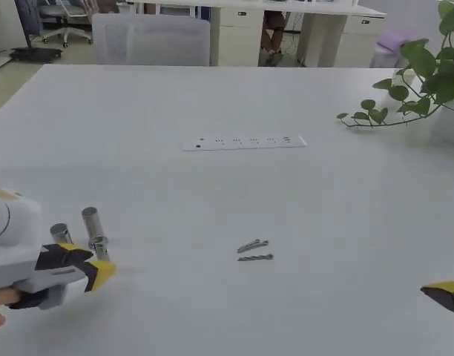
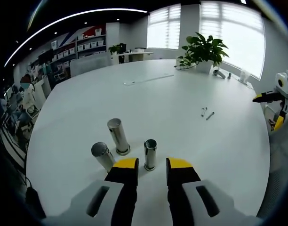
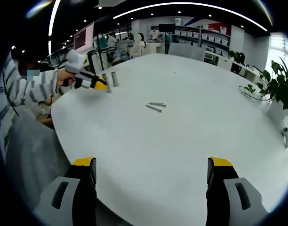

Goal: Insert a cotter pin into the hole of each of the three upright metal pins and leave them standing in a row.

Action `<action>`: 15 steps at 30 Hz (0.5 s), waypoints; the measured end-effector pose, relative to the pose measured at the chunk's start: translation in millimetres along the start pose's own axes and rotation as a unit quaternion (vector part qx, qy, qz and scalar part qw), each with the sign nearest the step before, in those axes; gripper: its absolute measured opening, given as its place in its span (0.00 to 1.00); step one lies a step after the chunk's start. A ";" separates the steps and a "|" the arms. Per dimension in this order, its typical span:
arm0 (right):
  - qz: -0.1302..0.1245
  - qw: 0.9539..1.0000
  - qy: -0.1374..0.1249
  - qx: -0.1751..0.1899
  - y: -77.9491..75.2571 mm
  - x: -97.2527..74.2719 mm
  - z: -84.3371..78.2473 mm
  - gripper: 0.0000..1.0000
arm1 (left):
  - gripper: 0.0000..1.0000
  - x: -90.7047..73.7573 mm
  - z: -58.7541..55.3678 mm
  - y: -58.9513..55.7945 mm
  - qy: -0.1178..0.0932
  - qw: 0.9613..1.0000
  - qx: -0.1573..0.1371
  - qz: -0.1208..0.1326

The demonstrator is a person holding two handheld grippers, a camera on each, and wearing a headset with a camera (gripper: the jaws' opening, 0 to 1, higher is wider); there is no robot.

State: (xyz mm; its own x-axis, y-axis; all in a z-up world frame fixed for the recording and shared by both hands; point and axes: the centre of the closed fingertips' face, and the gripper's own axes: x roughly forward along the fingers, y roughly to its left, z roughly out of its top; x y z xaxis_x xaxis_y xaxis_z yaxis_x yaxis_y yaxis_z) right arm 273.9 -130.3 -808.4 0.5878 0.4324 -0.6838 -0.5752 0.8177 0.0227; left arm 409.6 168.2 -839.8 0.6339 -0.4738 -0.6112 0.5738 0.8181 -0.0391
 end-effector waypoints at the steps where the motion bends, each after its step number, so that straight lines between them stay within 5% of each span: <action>1: 0.000 1.000 0.001 0.000 0.0 -0.2 -0.3 0.99 | 0.21 1.2 0.0 1.7 0.002 1.000 -0.001 0.004; 15: -0.005 1.000 0.005 0.007 -4.5 -3.6 -2.6 0.98 | 0.13 9.7 1.0 3.3 0.008 1.000 0.010 0.003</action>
State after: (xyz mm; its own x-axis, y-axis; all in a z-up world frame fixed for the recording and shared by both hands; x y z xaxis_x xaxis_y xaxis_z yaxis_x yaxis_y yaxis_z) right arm 272.9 -136.6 -807.9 0.5874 0.4204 -0.6915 -0.5609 0.8274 0.0266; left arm 418.1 166.0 -845.0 0.6288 -0.4634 -0.6244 0.5803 0.8141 -0.0197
